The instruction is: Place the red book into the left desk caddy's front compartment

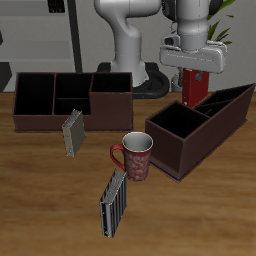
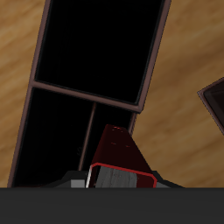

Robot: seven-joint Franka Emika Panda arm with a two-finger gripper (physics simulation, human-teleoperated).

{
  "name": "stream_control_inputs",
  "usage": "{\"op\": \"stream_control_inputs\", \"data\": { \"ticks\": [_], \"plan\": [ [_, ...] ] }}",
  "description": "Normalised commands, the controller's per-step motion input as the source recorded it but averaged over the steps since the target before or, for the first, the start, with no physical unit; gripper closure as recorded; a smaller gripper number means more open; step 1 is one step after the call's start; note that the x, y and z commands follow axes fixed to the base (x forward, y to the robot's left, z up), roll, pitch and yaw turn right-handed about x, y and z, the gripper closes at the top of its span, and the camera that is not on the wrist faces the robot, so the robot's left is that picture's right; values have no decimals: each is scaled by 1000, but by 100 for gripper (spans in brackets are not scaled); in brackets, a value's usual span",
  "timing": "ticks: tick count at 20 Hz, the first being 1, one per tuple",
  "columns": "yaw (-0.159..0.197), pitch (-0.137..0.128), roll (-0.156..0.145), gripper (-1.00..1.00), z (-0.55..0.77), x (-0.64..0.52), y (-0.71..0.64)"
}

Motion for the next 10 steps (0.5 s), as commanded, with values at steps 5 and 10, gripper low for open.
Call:
{"op": "stream_control_inputs", "data": {
  "ticks": [5,10],
  "plan": [
    [-5,-1,-4,100,-22,49,-14],
    [-10,0,-23,100,-28,65,-76]
  ]
}}
